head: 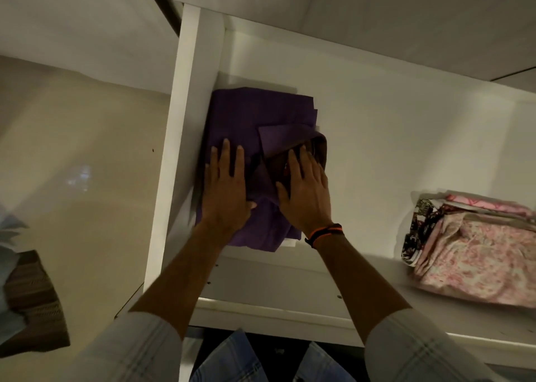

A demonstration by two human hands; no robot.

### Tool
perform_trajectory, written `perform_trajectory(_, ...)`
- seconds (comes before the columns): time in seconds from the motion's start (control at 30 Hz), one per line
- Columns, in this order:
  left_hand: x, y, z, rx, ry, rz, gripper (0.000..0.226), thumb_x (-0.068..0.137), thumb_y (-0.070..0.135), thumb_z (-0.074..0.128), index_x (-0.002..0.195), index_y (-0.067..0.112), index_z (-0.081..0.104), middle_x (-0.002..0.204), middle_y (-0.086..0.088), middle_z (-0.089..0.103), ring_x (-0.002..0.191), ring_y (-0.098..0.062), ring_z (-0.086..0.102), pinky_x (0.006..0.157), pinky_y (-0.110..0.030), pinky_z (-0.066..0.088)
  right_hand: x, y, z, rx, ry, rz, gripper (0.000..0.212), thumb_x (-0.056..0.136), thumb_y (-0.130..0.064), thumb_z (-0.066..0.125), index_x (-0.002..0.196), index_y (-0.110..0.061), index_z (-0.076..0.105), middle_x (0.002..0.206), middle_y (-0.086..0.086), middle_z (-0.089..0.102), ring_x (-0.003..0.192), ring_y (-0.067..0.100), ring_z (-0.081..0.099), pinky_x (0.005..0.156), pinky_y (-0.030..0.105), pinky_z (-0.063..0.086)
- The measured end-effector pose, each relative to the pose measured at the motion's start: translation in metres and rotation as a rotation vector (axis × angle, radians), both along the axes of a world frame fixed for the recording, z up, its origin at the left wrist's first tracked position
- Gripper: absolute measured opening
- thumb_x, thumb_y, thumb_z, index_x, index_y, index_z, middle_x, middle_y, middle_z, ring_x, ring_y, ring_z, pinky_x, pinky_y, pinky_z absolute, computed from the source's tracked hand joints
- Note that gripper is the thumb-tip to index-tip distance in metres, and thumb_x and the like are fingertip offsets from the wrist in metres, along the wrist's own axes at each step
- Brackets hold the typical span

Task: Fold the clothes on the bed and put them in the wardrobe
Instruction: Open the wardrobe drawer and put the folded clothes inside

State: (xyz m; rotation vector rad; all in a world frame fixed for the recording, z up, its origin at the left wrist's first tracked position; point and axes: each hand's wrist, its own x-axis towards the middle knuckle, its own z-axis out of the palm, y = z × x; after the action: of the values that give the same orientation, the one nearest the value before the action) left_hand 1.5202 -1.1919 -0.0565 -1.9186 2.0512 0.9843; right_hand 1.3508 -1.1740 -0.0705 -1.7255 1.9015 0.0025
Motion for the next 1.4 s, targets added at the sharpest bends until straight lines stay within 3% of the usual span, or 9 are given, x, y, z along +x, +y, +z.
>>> perform_trajectory(0.13, 0.009, -0.001, -0.021, 0.07, 0.032, -0.035, 0.131, 0.068, 0.044, 0.084, 0.154, 0.015, -0.01, 0.163, -0.01, -0.015, 0.149, -0.035, -0.014, 0.118, -0.058, 0.006, -0.007, -0.005, -0.017, 0.113, -0.008, 0.06, 0.076, 0.096, -0.038, 0.05, 0.157, -0.011, 0.013, 0.163, 0.016, 0.011, 0.151, 0.03, 0.013, 0.123, 0.045, 0.016)
perform_trajectory(0.33, 0.009, -0.003, -0.026, 0.05, -0.01, -0.056, 0.132, 0.067, 0.047, 0.083, 0.155, 0.013, -0.01, 0.162, -0.011, -0.016, 0.149, -0.036, -0.014, 0.116, -0.061, 0.007, -0.009, -0.012, -0.017, 0.162, -0.031, 0.078, 0.077, 0.097, -0.039, 0.049, 0.158, -0.013, 0.008, 0.164, 0.016, 0.006, 0.152, 0.03, 0.008, 0.123, 0.044, 0.012)
perform_trajectory(0.5, 0.008, -0.006, -0.008, 0.072, -0.01, -0.05, 0.124, 0.072, 0.041, 0.082, 0.156, 0.013, -0.005, 0.163, -0.011, -0.012, 0.15, -0.036, -0.008, 0.117, -0.061, 0.016, -0.019, -0.017, 0.003, 0.196, -0.078, 0.102, 0.074, 0.097, -0.036, 0.053, 0.156, -0.011, 0.017, 0.163, 0.017, 0.014, 0.148, 0.035, 0.02, 0.119, 0.047, 0.025)
perform_trajectory(0.7, -0.006, 0.008, 0.023, 0.107, -0.026, 0.014, 0.115, 0.079, 0.042, 0.077, 0.156, 0.009, -0.003, 0.163, -0.015, -0.009, 0.15, -0.036, -0.004, 0.12, -0.054, 0.009, -0.036, 0.004, 0.041, 0.156, -0.135, 0.107, 0.072, 0.095, -0.031, 0.059, 0.154, -0.011, 0.024, 0.161, 0.015, 0.02, 0.143, 0.035, 0.03, 0.114, 0.048, 0.034)
perform_trajectory(1.1, -0.122, 0.115, 0.095, 0.04, -0.044, 0.051, 0.104, 0.085, 0.044, 0.071, 0.155, 0.008, 0.003, 0.163, -0.015, -0.001, 0.149, -0.035, 0.008, 0.121, -0.048, 0.016, -0.147, 0.105, 0.103, 0.068, -0.179, 0.114, 0.068, 0.096, -0.029, 0.058, 0.153, -0.01, 0.025, 0.161, 0.011, 0.023, 0.145, 0.03, 0.027, 0.116, 0.043, 0.029)
perform_trajectory(1.4, -0.2, 0.204, 0.131, -0.045, -0.05, -0.08, 0.095, 0.088, 0.051, 0.065, 0.153, 0.003, 0.015, 0.16, -0.019, 0.016, 0.147, -0.035, 0.019, 0.118, -0.047, 0.025, -0.238, 0.208, 0.145, 0.062, -0.116, 0.132, 0.065, 0.097, -0.03, 0.056, 0.151, -0.007, 0.028, 0.155, 0.014, 0.034, 0.142, 0.033, 0.032, 0.113, 0.044, 0.033)
